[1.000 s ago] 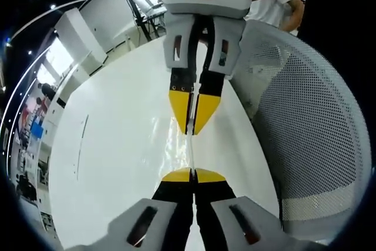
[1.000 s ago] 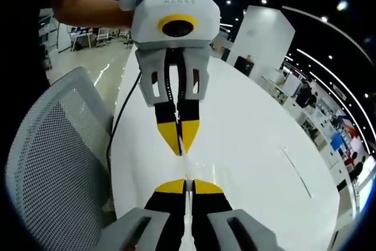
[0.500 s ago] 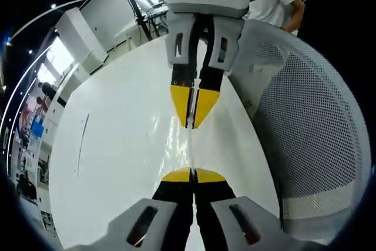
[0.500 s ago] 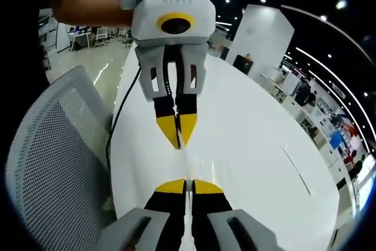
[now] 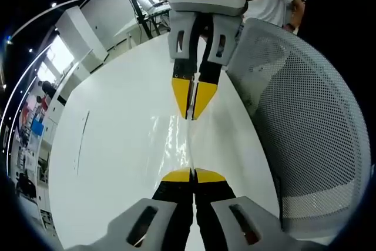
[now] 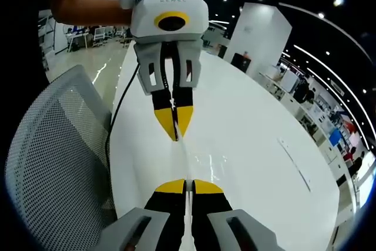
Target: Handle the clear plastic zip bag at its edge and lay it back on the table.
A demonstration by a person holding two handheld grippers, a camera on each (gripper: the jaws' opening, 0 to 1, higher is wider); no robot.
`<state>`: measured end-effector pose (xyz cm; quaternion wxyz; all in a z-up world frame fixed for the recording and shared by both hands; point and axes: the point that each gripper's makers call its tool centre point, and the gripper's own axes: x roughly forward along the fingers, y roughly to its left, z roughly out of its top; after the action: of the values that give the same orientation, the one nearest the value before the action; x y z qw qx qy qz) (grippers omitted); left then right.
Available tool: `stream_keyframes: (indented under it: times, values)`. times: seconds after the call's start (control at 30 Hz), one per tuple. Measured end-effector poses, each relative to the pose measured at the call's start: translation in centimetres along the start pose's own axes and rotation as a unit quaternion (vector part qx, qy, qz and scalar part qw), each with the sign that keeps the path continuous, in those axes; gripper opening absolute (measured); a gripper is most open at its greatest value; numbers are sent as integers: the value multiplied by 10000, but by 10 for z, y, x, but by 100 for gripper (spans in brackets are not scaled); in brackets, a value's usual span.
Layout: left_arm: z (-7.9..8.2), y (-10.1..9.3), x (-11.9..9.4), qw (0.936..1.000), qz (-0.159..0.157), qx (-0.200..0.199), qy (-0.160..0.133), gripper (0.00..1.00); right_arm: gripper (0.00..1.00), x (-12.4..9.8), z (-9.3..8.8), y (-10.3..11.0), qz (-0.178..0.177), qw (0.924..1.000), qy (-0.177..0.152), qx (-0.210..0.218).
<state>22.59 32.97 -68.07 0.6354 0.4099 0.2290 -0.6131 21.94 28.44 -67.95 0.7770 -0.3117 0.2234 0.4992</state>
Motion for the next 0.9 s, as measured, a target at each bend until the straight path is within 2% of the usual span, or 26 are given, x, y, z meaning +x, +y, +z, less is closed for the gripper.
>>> stream_keyframes:
  times: [0.9]
  values:
    - [-4,-3,-3,10000,-15,-70,41,0,0,0,2,2,43,10000,-70,45]
